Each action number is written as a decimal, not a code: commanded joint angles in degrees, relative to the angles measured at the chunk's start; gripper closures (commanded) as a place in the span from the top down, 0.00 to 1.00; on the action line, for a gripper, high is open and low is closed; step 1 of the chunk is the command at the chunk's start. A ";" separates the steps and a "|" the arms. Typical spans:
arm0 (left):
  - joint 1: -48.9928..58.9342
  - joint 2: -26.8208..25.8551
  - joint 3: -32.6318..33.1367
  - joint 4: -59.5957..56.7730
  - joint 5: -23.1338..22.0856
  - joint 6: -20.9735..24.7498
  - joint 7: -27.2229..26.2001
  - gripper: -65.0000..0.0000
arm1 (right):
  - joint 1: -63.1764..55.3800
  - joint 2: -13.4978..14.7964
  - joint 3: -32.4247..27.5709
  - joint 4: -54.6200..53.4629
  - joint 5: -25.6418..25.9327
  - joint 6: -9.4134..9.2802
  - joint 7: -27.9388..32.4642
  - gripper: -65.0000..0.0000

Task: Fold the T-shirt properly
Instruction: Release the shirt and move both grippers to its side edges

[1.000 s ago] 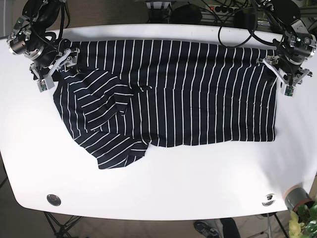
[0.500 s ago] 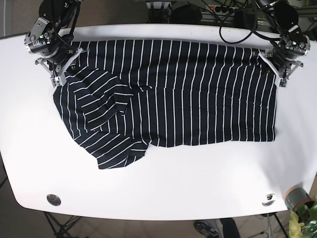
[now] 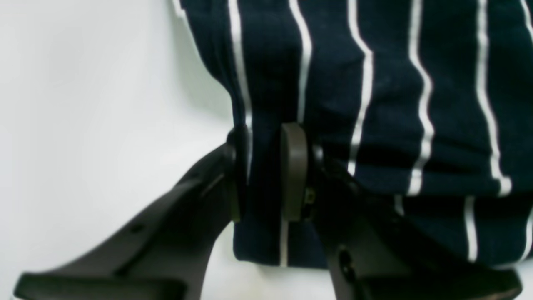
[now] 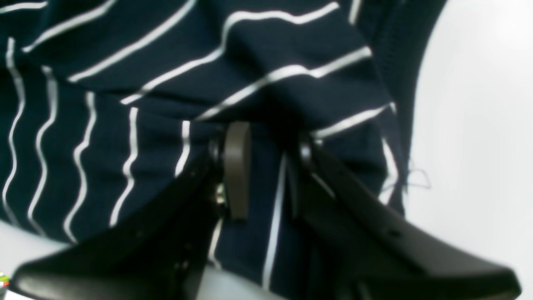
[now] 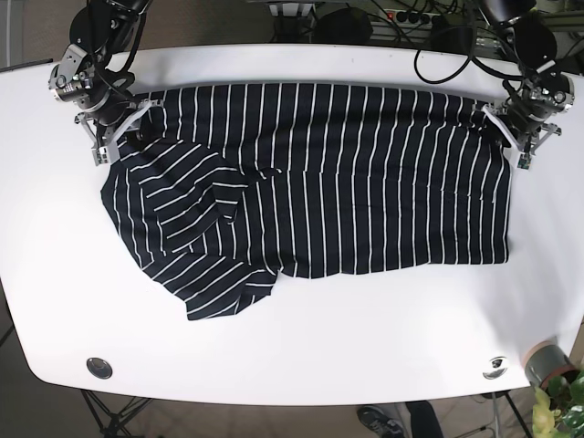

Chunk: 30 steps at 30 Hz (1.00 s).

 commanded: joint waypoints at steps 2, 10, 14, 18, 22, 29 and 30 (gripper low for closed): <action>-0.18 -2.54 -0.87 -3.45 2.36 0.27 2.55 0.18 | 0.27 0.21 -0.14 0.25 -1.13 0.03 -1.59 0.21; -0.18 -4.65 -3.16 -2.66 2.09 0.27 2.81 0.19 | -0.34 -1.55 0.30 8.08 -0.87 0.03 -3.53 0.20; -0.27 -4.47 -3.69 2.44 2.09 0.27 7.64 0.36 | -0.34 -1.64 0.21 13.09 -0.87 0.03 -5.02 0.21; -0.44 -3.50 -3.69 9.91 2.09 0.27 11.95 0.54 | 2.12 -1.64 -0.06 15.90 -0.87 0.03 -7.13 0.21; -2.03 -1.48 -3.42 15.36 2.09 0.27 12.04 0.56 | 7.83 -1.64 -0.14 14.41 -1.22 0.03 -10.56 0.33; -8.27 0.54 -3.07 18.96 2.36 0.27 12.04 0.55 | 17.15 -1.29 -0.14 9.92 -1.39 0.03 -11.00 0.72; -8.97 0.54 -3.07 18.96 2.36 0.27 12.04 0.55 | 18.21 -1.20 -0.14 9.31 -1.39 0.03 -11.00 0.73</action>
